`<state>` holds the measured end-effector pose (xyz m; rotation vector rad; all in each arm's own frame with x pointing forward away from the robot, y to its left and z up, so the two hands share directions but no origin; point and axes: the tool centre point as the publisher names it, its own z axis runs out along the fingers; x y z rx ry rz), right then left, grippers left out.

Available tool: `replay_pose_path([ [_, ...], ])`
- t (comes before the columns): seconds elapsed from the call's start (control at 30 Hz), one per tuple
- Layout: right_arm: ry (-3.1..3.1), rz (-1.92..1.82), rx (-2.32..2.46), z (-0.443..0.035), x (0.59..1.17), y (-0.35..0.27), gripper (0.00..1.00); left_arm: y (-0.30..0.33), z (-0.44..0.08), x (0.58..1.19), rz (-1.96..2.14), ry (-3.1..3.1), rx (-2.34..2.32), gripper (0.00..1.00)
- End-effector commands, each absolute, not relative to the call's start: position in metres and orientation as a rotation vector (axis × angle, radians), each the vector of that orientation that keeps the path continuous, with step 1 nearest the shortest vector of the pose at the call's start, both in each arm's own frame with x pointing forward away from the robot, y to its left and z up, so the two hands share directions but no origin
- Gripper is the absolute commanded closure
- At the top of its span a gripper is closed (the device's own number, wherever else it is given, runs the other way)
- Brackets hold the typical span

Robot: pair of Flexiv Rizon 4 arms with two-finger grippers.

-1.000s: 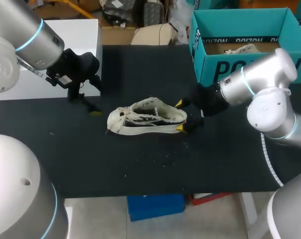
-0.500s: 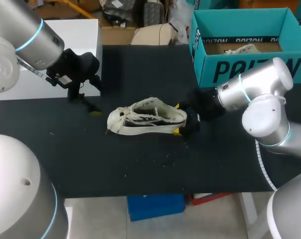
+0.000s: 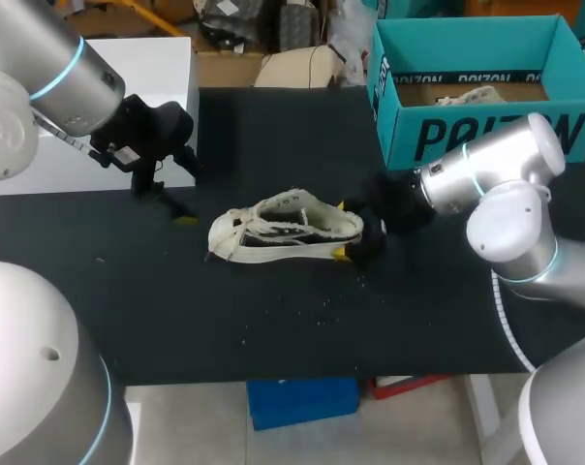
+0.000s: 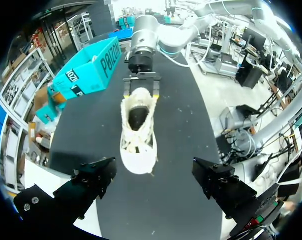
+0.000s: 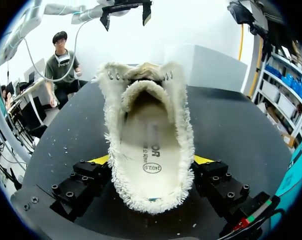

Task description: Take the shoe out of the shoebox, open the shoe tongue, remove and reinsert the insole, then place the shoe into the shoebox

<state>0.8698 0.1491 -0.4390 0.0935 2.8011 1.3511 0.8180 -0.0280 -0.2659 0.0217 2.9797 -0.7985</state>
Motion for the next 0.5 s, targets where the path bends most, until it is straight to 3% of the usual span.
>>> replay_pose_path([
  [0.03,2.807,1.345,0.095,-0.44,0.872,0.151,1.0,-0.027,-0.268,0.818,-0.803,2.975,0.024,0.0],
  [0.3,2.807,1.345,0.095,-0.44,0.872,0.151,1.0,-0.029,-0.254,0.806,-0.776,3.016,0.035,0.0],
  [0.5,2.807,1.345,0.095,-0.44,0.872,0.151,1.0,-0.018,-0.261,0.826,-0.165,3.03,-0.403,0.0],
])
